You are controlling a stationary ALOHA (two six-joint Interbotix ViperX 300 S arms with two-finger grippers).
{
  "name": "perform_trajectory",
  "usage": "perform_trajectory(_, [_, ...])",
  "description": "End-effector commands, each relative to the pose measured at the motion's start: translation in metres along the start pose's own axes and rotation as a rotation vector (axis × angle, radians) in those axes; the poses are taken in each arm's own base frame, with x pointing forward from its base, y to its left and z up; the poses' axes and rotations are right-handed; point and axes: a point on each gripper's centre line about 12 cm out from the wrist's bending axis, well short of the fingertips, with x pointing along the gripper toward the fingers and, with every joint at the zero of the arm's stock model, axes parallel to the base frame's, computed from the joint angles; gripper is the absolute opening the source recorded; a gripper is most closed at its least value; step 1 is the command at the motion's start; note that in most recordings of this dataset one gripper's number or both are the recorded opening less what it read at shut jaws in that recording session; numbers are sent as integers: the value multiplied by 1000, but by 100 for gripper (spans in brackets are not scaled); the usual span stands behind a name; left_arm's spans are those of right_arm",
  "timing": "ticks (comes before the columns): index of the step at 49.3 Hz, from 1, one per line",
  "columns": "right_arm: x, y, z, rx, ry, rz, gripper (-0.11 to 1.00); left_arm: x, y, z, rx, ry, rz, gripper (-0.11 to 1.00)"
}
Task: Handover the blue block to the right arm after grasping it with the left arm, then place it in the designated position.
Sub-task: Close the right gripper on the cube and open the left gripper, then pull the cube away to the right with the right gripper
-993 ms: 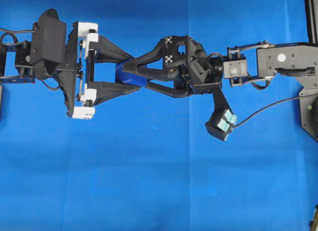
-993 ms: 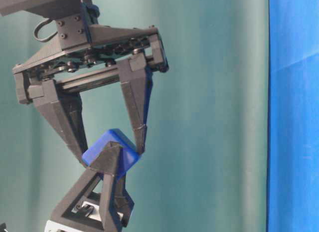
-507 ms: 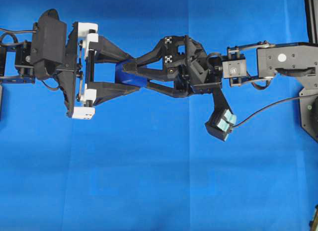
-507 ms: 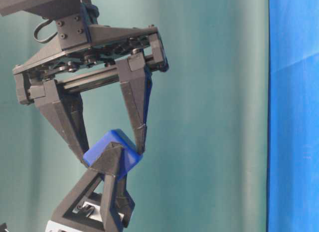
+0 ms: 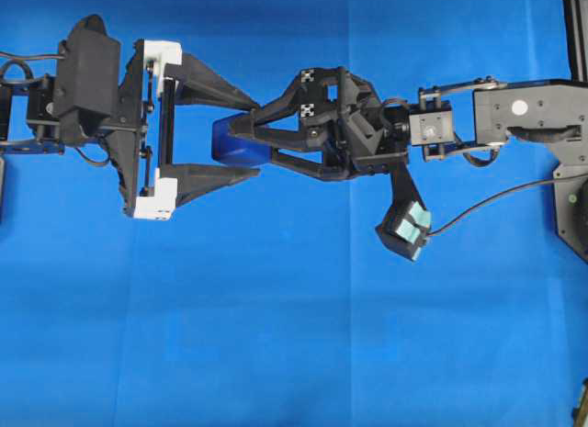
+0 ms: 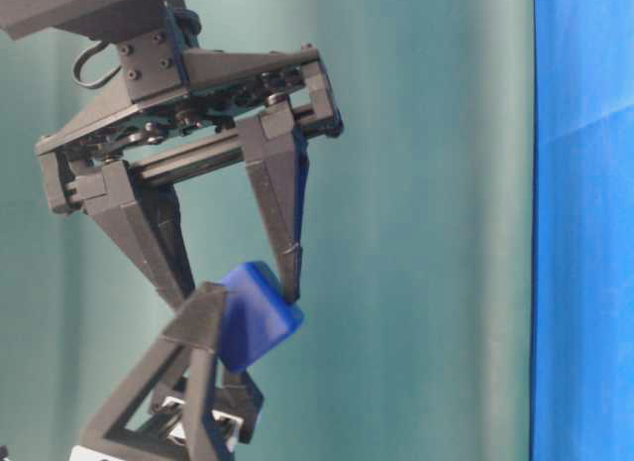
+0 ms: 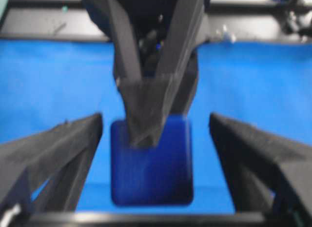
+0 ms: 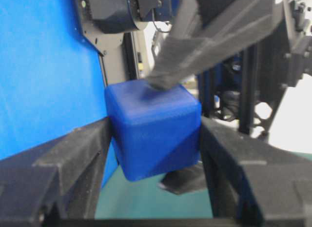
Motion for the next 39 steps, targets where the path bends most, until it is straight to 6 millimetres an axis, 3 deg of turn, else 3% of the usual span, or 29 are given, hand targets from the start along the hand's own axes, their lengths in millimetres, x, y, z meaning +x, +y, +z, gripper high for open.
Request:
perform_trajectory(1, [-2, -12, 4, 4, -11, -33, 50, -2, 1, 12, -2, -41, 3, 93])
perform_trajectory(25, [-3, -13, 4, 4, -11, -35, 48, -2, 2, 12, -2, -41, 6, 93])
perform_trajectory(39, [-24, -12, 6, 23, -11, -45, 46, -2, 2, 11, -2, -35, 6, 93])
